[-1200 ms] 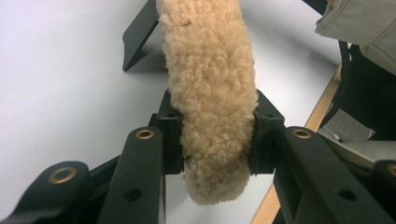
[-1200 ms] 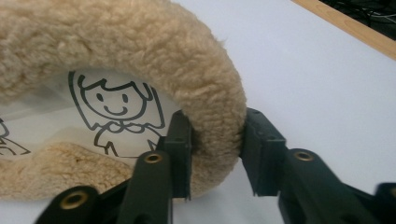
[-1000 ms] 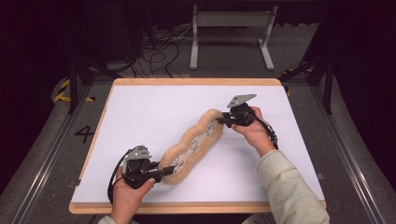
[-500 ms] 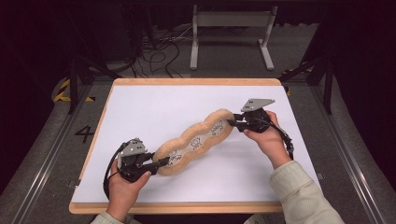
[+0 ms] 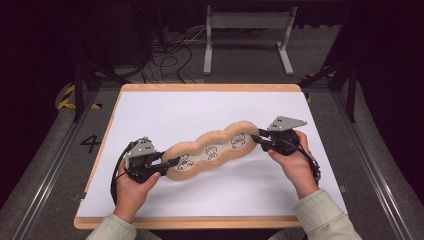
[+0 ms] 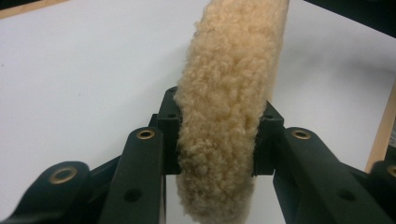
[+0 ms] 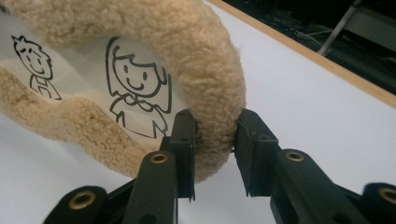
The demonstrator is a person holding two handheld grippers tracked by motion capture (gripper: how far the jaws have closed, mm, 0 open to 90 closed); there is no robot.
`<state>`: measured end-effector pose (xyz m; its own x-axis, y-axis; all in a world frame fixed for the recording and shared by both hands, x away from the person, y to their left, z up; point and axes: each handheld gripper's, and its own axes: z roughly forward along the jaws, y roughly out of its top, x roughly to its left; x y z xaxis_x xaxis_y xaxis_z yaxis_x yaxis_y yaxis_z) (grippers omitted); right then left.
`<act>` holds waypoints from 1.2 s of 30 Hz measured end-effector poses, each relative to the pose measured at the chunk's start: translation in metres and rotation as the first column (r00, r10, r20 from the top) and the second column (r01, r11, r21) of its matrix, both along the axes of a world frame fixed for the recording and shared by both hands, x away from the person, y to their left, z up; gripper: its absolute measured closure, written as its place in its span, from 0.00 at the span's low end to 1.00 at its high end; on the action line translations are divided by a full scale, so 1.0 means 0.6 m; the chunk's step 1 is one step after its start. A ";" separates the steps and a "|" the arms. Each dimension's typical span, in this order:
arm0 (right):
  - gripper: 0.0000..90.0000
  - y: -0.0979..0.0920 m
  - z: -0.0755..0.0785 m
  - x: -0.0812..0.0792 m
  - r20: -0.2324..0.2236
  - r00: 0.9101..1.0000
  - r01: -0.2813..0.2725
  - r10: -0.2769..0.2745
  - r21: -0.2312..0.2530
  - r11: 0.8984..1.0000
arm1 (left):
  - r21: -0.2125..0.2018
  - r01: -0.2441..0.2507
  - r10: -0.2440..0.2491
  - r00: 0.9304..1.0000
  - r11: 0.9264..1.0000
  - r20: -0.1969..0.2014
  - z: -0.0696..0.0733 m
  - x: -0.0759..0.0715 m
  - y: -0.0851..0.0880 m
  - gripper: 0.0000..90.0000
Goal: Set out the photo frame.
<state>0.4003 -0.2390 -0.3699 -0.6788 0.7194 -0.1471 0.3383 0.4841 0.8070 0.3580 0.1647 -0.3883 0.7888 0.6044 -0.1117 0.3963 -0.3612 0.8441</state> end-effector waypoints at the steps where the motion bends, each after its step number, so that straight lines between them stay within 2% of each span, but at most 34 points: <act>1: 0.78 -0.002 -0.003 -0.003 0.002 1.000 0.005 -0.005 -0.006 1.000 | 0.004 0.012 -0.012 1.000 1.000 0.001 0.000 0.005 -0.001 0.72; 3: 0.79 -0.003 -0.007 -0.007 0.003 1.000 0.013 -0.013 -0.014 1.000 | 0.007 0.023 -0.023 1.000 1.000 0.006 0.000 0.009 -0.001 0.72; 5: 0.80 -0.005 -0.013 -0.015 0.009 1.000 0.026 -0.026 -0.018 0.999 | 0.004 0.048 -0.048 0.999 0.999 0.012 -0.002 0.024 -0.001 0.72; 7: 0.82 -0.007 -0.023 -0.026 0.000 0.999 0.045 -0.045 -0.018 0.999 | -0.007 0.060 -0.060 0.998 0.998 0.012 -0.004 0.031 0.000 0.72; 10: 0.83 -0.008 -0.030 -0.031 -0.007 0.998 0.056 -0.056 -0.022 0.998 | 0.003 0.091 -0.091 0.996 0.996 0.016 -0.007 0.046 -0.003 0.72; 11: 1.00 -0.010 -0.038 -0.034 -0.024 0.998 0.049 -0.049 -0.013 0.999 | 0.005 0.098 -0.098 0.995 0.995 0.014 -0.009 0.050 -0.004 0.72; 12: 1.00 -0.011 -0.042 -0.036 -0.045 0.999 -0.004 0.007 0.076 0.997 | -0.010 0.117 -0.117 0.993 0.993 0.007 -0.014 0.059 -0.007 0.72; 13: 1.00 -0.007 -0.044 -0.037 -0.066 0.997 -0.029 0.038 0.135 0.990 | -0.005 0.134 -0.134 0.991 0.991 0.014 -0.016 0.064 -0.011 0.72; 14: 1.00 -0.007 -0.044 -0.037 -0.066 0.997 -0.029 0.038 0.135 0.990 | -0.005 0.134 -0.134 0.991 0.991 0.014 -0.016 0.064 -0.011 0.72; 15: 0.97 0.015 -0.045 -0.044 -0.036 0.999 -0.037 0.037 0.012 0.999 | 0.007 0.143 -0.143 0.990 0.990 0.022 -0.016 0.066 -0.012 0.72; 16: 0.94 0.031 -0.047 -0.049 -0.006 0.999 -0.048 0.048 -0.072 0.996 | 0.016 0.150 -0.151 0.988 0.988 0.020 -0.016 0.069 -0.011 0.72; 17: 0.91 0.039 -0.049 -0.051 -0.006 0.998 -0.059 0.058 -0.090 0.994 | 0.019 0.166 -0.167 0.986 0.986 0.016 -0.019 0.076 -0.008 0.72; 19: 0.89 0.049 -0.053 -0.053 -0.015 0.998 -0.066 0.065 -0.094 0.993 | 0.029 0.190 -0.191 0.982 0.981 0.015 -0.022 0.083 -0.004 0.72; 25: 0.88 0.031 -0.052 -0.056 -0.030 0.998 -0.052 0.051 -0.033 0.998 | 0.046 0.202 -0.204 0.978 0.978 0.040 -0.026 0.102 0.001 0.72; 27: 0.88 0.029 -0.051 -0.057 -0.030 0.998 -0.051 0.051 -0.027 0.998 | 0.045 0.202 -0.204 0.978 0.978 0.042 -0.027 0.106 0.003 0.72; 28: 0.87 0.024 -0.049 -0.062 -0.034 0.998 -0.053 0.053 -0.001 0.999 | 0.045 0.202 -0.204 0.978 0.978 0.044 -0.028 0.110 0.005 0.71; 29: 0.87 0.022 -0.049 -0.063 -0.035 0.998 -0.051 0.051 0.005 0.999 | 0.043 0.201 -0.203 0.978 0.979 0.043 -0.030 0.112 0.006 0.71; 31: 0.87 0.020 -0.048 -0.065 -0.034 0.998 -0.052 0.052 0.011 0.999 | 0.043 0.204 -0.205 0.978 0.978 0.029 -0.036 0.118 0.012 0.71; 32: 0.87 0.015 -0.047 -0.069 -0.038 0.997 -0.058 0.060 0.040 0.997 | 0.029 0.209 -0.210 0.978 0.977 0.002 -0.042 0.122 0.017 0.69; 33: 0.87 0.015 -0.047 -0.069 -0.038 0.997 -0.058 0.060 0.040 0.997 | 0.029 0.209 -0.210 0.978 0.977 0.002 -0.042 0.122 0.017 0.67; 34: 0.86 0.012 -0.046 -0.072 -0.048 0.996 -0.066 0.069 0.067 0.996 | 0.025 0.207 -0.207 0.978 0.978 -0.018 -0.045 0.124 0.020 0.66; 36: 0.86 0.012 -0.045 -0.074 -0.050 0.996 -0.073 0.076 0.071 0.995 | 0.021 0.207 -0.207 0.978 0.978 -0.030 -0.046 0.123 0.022 0.64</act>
<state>0.3557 -0.2318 -0.3968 -0.7365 0.6736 -0.0617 0.3461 0.4536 0.8212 0.4319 0.1779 -0.4161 0.8940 0.4311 -0.1225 0.3337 -0.4579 0.8240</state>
